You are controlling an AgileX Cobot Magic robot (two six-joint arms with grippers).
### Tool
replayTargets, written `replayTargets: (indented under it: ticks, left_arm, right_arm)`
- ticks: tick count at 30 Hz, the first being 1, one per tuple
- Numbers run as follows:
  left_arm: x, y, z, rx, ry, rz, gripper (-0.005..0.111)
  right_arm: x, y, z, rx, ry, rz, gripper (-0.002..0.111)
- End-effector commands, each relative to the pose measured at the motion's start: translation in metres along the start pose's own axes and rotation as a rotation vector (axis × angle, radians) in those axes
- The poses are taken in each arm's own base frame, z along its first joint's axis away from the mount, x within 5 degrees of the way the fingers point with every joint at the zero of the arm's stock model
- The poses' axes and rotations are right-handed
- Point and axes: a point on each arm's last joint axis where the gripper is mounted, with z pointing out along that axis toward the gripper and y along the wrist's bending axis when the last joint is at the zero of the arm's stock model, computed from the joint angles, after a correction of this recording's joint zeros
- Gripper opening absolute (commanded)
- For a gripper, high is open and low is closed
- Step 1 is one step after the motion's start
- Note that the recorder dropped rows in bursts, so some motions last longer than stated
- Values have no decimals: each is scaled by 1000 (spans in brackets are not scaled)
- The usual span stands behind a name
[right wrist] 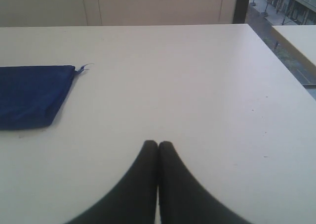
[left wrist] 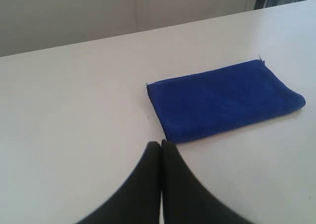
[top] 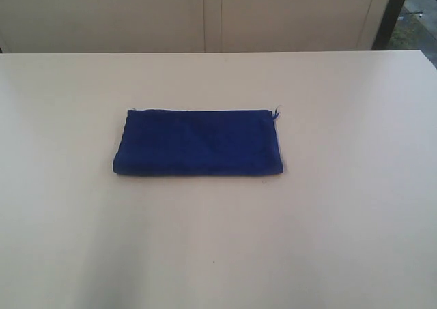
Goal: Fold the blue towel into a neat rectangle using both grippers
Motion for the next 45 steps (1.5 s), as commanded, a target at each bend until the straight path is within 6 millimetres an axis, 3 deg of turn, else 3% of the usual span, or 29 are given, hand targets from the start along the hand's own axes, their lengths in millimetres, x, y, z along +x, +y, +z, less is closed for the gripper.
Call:
replayTargets:
  ticks: [1,13,22,30,36,45]
  left_arm:
    - [1,-1,-1,10,-2,-2,0]
    - [3,1,0,-10,13,9,0]
    - [9,16,-2,-178,67,-150,0]
    - [10,17,-2,-192,72,-151,0]
    - [32,20,11,-205,127,-149,0]
    - [87,25,37,-235,158,-166,0]
  right_arm:
    - [1,0,0,5,-3,-1,0]
    - [1,0,0,5,-3,-1,0]
    - [1,0,0,5,-3,-1,0]
    - [1,0,0,5,-3,-1,0]
    - [1,0,0,5,-3,-1,0]
    - [1,0,0,5,-3,-1,0]
